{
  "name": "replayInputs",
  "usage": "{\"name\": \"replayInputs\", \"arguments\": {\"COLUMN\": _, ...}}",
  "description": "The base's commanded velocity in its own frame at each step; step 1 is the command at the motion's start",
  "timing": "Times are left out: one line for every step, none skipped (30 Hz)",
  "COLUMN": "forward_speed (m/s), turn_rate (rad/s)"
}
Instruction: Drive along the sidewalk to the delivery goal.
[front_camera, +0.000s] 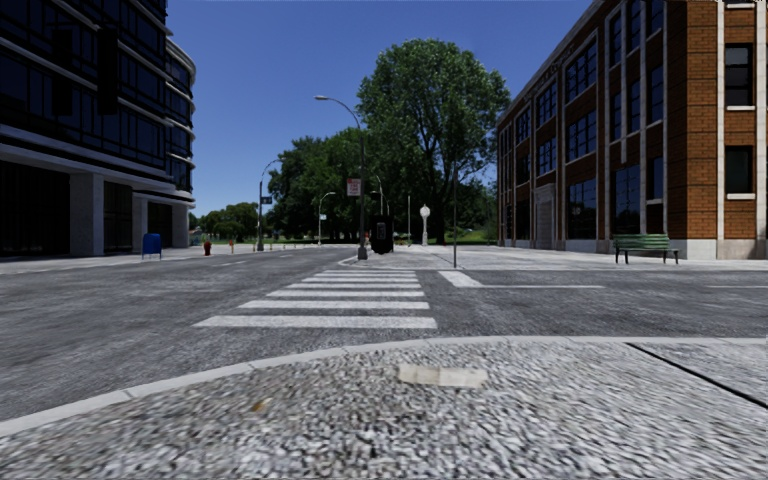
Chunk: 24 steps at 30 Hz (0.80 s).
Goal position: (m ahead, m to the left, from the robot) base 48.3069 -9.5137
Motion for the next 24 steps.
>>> {"name": "replayInputs", "arguments": {"forward_speed": 2.00, "turn_rate": 0.00}}
{"name": "replayInputs", "arguments": {"forward_speed": 2.00, "turn_rate": 0.00}}
{"name": "replayInputs", "arguments": {"forward_speed": 2.00, "turn_rate": 0.00}}
{"name": "replayInputs", "arguments": {"forward_speed": 2.00, "turn_rate": 0.00}}
{"name": "replayInputs", "arguments": {"forward_speed": 2.00, "turn_rate": 0.00}}
{"name": "replayInputs", "arguments": {"forward_speed": 2.00, "turn_rate": 0.00}}
{"name": "replayInputs", "arguments": {"forward_speed": 2.00, "turn_rate": 0.00}}
{"name": "replayInputs", "arguments": {"forward_speed": 2.00, "turn_rate": 0.00}}
{"name": "replayInputs", "arguments": {"forward_speed": 2.00, "turn_rate": 0.00}}
{"name": "replayInputs", "arguments": {"forward_speed": 2.00, "turn_rate": 0.00}}
{"name": "replayInputs", "arguments": {"forward_speed": 2.00, "turn_rate": 0.00}}
{"name": "replayInputs", "arguments": {"forward_speed": 2.00, "turn_rate": 0.00}}
{"name": "replayInputs", "arguments": {"forward_speed": 2.00, "turn_rate": 0.00}}
{"name": "replayInputs", "arguments": {"forward_speed": 2.00, "turn_rate": 0.00}}
{"name": "replayInputs", "arguments": {"forward_speed": 2.00, "turn_rate": 0.00}}
{"name": "replayInputs", "arguments": {"forward_speed": 2.00, "turn_rate": 0.00}}
{"name": "replayInputs", "arguments": {"forward_speed": 2.00, "turn_rate": 0.00}}
{"name": "replayInputs", "arguments": {"forward_speed": 2.00, "turn_rate": 0.00}}
{"name": "replayInputs", "arguments": {"forward_speed": 2.00, "turn_rate": 0.00}}
{"name": "replayInputs", "arguments": {"forward_speed": 2.00, "turn_rate": 0.04}}
{"name": "replayInputs", "arguments": {"forward_speed": 2.00, "turn_rate": 0.04}}
{"name": "replayInputs", "arguments": {"forward_speed": 2.00, "turn_rate": 0.08}}
{"name": "replayInputs", "arguments": {"forward_speed": 2.00, "turn_rate": 0.13}}
{"name": "replayInputs", "arguments": {"forward_speed": 1.84, "turn_rate": 0.18}}
